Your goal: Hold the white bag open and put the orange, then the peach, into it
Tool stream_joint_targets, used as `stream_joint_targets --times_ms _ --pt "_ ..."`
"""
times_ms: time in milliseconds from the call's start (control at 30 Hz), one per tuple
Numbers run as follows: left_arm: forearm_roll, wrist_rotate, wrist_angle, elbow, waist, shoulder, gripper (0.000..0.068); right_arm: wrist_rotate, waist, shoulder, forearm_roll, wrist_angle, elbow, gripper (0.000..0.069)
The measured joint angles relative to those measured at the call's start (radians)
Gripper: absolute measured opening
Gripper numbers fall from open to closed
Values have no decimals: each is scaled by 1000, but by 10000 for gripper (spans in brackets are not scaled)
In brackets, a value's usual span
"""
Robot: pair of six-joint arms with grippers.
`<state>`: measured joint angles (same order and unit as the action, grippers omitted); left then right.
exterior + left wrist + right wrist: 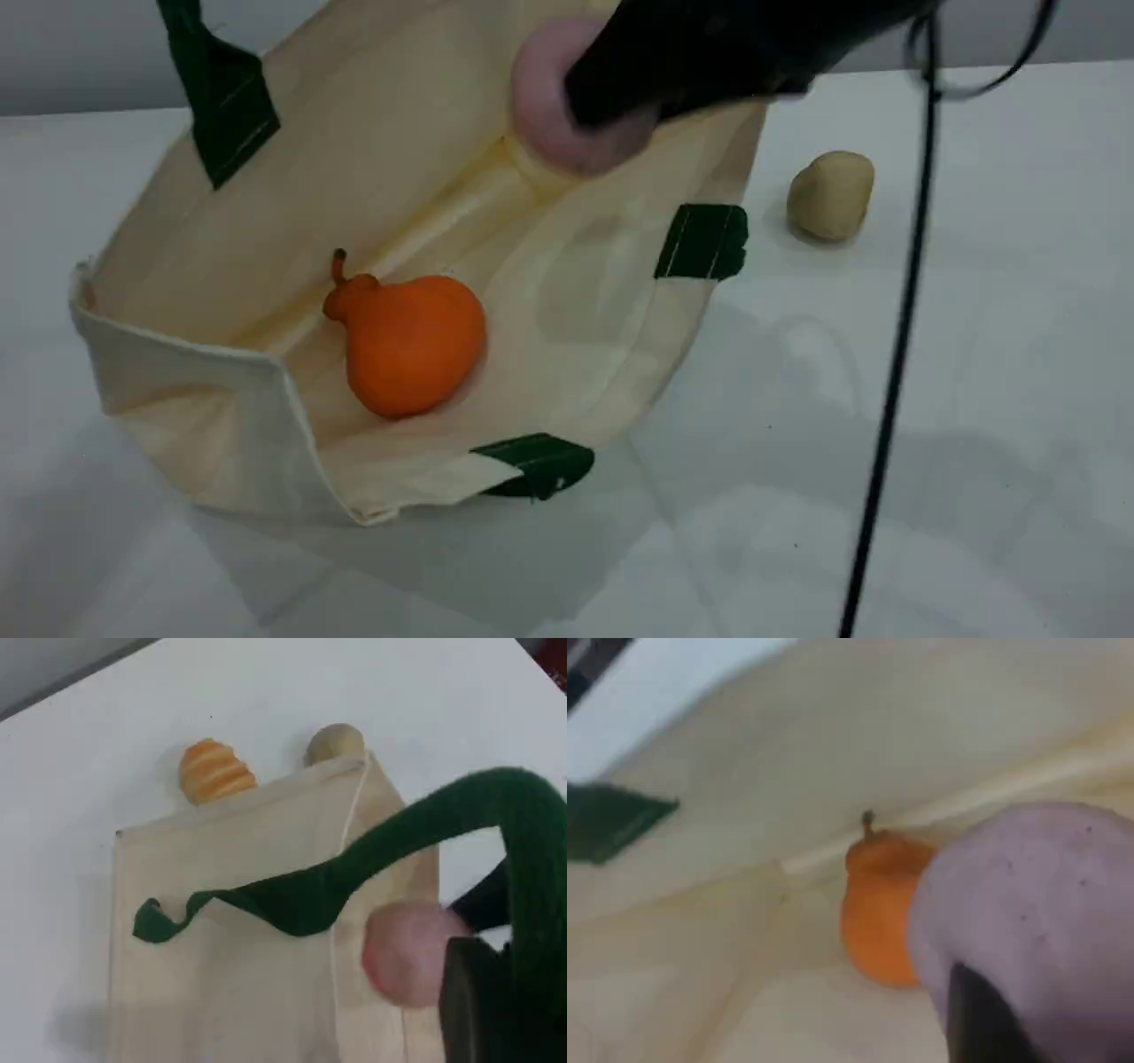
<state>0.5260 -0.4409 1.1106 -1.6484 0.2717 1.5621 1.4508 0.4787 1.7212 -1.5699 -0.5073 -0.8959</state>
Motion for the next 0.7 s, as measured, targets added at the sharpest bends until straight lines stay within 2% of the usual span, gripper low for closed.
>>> stream_joint_targets --times_ms 200,500,633,700 --pt "-2 0 0 0 0 0 56 120 70 128 -169 5 -40 288" --pt "-1 0 4 0 0 0 56 120 149 277 -174 -9 -197 288" --pt "-2 0 9 0 0 0 56 120 151 276 -175 25 -218 291" --pt "-2 0 11 0 0 0 56 120 151 276 -175 56 -218 328"
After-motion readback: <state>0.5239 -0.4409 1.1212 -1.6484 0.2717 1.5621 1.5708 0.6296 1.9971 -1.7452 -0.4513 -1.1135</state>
